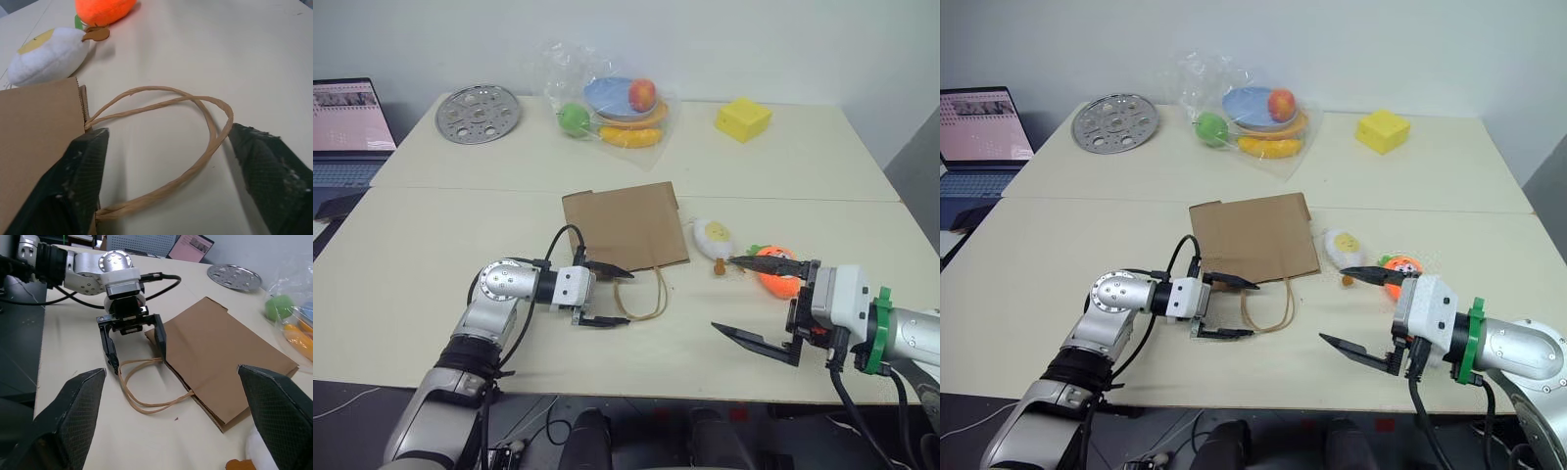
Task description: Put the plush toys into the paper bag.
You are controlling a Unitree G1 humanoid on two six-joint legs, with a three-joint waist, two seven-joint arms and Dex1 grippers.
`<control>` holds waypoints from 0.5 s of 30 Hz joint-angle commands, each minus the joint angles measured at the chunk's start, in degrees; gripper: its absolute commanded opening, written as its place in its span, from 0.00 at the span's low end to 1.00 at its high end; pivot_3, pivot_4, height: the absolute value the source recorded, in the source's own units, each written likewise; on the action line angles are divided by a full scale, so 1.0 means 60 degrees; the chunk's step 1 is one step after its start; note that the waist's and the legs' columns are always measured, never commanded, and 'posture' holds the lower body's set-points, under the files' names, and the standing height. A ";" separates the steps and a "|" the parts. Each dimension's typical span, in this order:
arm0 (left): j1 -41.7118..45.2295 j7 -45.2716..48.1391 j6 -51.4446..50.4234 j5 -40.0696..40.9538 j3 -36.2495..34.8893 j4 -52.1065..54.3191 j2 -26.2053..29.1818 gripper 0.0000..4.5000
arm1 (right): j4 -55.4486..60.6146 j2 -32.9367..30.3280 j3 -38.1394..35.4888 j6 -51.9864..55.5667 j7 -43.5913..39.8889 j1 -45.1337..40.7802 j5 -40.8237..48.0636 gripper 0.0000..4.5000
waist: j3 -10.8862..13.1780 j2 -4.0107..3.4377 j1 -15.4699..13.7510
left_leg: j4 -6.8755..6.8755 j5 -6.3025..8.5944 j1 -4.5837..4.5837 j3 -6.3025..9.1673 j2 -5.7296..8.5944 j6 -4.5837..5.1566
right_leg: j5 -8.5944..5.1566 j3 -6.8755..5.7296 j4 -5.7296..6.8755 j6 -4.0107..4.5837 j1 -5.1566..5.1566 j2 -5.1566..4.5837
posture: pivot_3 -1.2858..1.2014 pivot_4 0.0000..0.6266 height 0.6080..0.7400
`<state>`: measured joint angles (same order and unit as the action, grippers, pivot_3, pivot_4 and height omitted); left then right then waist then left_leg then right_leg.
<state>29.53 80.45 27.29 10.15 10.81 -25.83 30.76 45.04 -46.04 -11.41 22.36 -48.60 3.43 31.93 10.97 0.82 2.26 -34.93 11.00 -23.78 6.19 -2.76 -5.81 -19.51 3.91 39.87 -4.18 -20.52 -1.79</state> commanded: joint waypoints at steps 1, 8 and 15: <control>0.0219 -0.0153 0.0002 0.0239 -0.0148 0.0128 -0.0129 0.61 | 0.0025 -0.0072 -0.0144 -0.0358 -0.0073 0.0000 -0.0218 1.00 | 0.0000 0.0000 -0.0015 | 0.0000 0.0000 0.0000 0.0000 0.0000 0.0000 | 0.0000 0.0000 0.0000 0.0000 0.0001 0.0000 | 0.52 0.24 1.00; 0.0339 -0.0273 -0.0075 0.0222 -0.0098 0.0086 -0.0267 0.13 | -0.0133 0.0047 -0.0128 -0.0134 0.0209 -0.0435 -0.0126 1.00 | 0.0000 0.0000 -0.0017 | -0.0001 0.0000 0.0003 0.0001 0.0000 0.0000 | 0.0000 0.0000 0.0000 0.0000 0.0003 0.0000 | 0.52 0.24 1.00; 0.1388 -0.0686 -0.4596 0.2161 -0.0863 0.1583 0.0041 0.00 | -0.0336 0.0124 -0.0213 -0.0164 0.0377 -0.0308 -0.0217 1.00 | 0.0009 0.0014 -0.0050 | -0.0002 -0.0001 -0.0001 0.0010 0.0000 0.0000 | 0.0000 -0.0010 0.0003 0.0000 0.0003 0.0002 | 0.52 0.24 1.00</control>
<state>33.86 78.42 9.63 17.08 9.89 -21.92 29.83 42.55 -45.65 -11.30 21.86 -47.06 1.51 30.39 11.02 0.91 1.96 -34.96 10.99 -23.80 6.30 -2.76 -5.81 -19.51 3.79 39.91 -4.18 -20.50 -1.76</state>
